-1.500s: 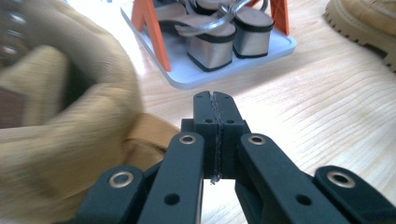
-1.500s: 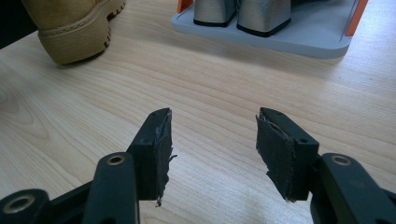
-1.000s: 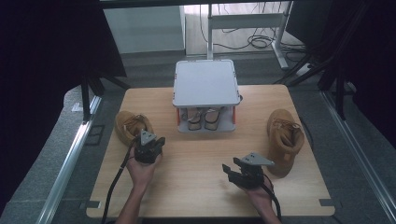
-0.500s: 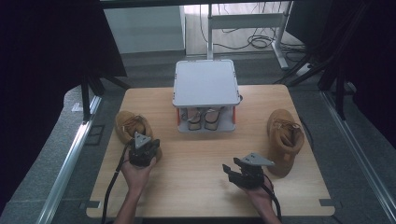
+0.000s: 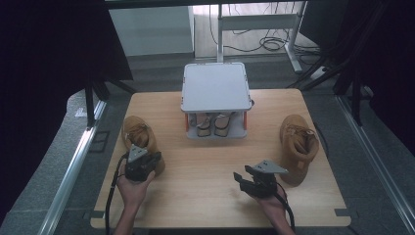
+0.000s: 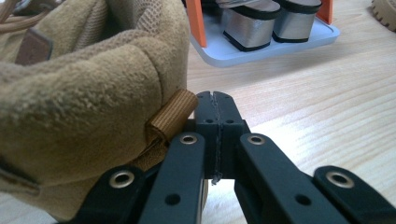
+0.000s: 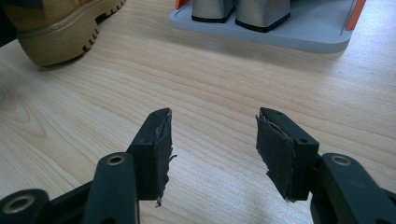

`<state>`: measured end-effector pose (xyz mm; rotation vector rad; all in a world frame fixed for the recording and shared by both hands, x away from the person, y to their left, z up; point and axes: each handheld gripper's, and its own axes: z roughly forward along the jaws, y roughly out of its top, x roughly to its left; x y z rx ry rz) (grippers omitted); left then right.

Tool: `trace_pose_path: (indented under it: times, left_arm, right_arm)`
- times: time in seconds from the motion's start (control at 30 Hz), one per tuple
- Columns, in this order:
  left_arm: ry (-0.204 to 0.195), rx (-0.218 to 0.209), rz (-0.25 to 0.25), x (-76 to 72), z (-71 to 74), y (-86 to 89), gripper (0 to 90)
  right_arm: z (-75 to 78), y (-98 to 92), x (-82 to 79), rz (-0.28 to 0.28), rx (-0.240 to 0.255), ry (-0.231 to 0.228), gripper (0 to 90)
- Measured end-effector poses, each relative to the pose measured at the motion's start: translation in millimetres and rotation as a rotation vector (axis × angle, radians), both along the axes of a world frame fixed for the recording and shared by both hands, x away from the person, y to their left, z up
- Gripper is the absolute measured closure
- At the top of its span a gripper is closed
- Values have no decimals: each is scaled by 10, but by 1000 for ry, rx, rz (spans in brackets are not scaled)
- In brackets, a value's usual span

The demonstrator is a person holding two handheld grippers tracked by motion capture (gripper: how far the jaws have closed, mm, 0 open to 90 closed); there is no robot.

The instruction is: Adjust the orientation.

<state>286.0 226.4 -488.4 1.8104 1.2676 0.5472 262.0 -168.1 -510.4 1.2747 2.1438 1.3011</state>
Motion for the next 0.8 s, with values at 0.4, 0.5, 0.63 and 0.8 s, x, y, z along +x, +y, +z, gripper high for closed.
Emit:
trace_pose_path:
  times: [0.4,0.5,0.63,0.8]
  left_arm:
    - [0,-18,4,-219,-5,274,898]
    - [5,-20,11,-275,-3,355,899]
    - [6,-21,35,-347,-3,462,898]
    - [10,-23,53,-414,-1,580,898]
  right_arm:
    - [-16,12,3,-1,-6,5,452]
    - [-18,18,1,2,-7,4,452]
    - [-23,21,2,2,-8,6,452]
    - [-26,24,1,2,-9,7,452]
